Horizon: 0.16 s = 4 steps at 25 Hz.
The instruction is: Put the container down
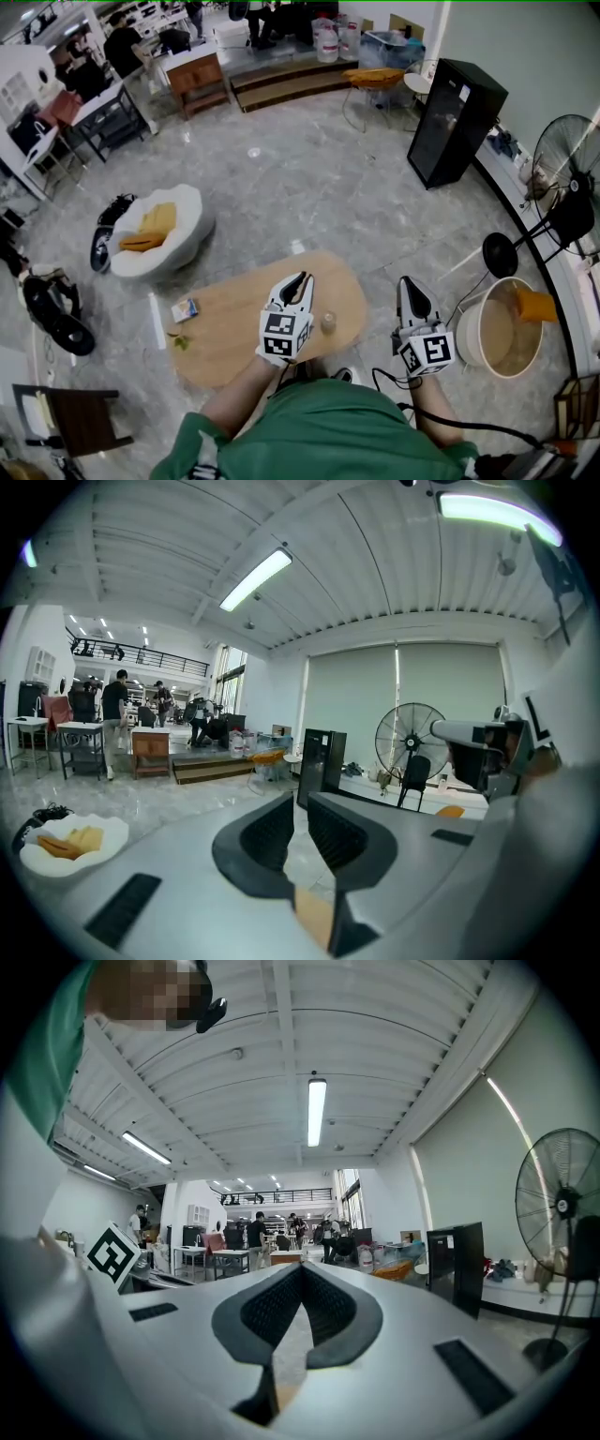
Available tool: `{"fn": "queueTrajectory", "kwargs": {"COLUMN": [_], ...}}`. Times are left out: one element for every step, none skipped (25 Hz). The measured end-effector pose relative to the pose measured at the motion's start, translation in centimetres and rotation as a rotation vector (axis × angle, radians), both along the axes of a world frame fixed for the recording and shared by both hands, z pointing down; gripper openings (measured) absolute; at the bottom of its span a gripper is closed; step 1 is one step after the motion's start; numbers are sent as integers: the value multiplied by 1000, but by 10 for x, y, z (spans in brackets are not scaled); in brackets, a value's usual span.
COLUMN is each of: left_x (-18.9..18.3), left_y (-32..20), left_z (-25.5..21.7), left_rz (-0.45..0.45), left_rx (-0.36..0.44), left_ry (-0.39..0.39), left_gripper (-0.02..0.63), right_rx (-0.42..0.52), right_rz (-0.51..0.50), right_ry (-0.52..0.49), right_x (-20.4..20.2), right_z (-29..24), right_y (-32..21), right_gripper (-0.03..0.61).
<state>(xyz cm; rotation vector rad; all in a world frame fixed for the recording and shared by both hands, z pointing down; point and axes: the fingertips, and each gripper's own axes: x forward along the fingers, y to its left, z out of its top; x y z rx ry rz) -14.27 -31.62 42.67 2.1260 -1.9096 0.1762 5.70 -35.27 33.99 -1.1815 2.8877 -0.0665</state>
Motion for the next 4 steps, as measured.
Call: {"fn": "queueTrajectory", "kwargs": {"left_x": [0, -1, -1, -1], "left_y": [-1, -1, -1, -2], "left_z": [1, 3, 4, 6], "left_rz": [0, 0, 0, 1], "left_rx": [-1, -3, -5, -7], "left_ry": [0, 0, 0, 1], "left_gripper": [59, 60, 59, 60], "right_rx": [0, -1, -1, -1], "right_rz": [2, 3, 4, 5], "right_ry": [0, 0, -1, -2], "right_x": [0, 0, 0, 0], "right_z": [1, 2, 3, 4], "right_y": [-1, -1, -2, -2], "right_gripper": [21, 22, 21, 21]}}
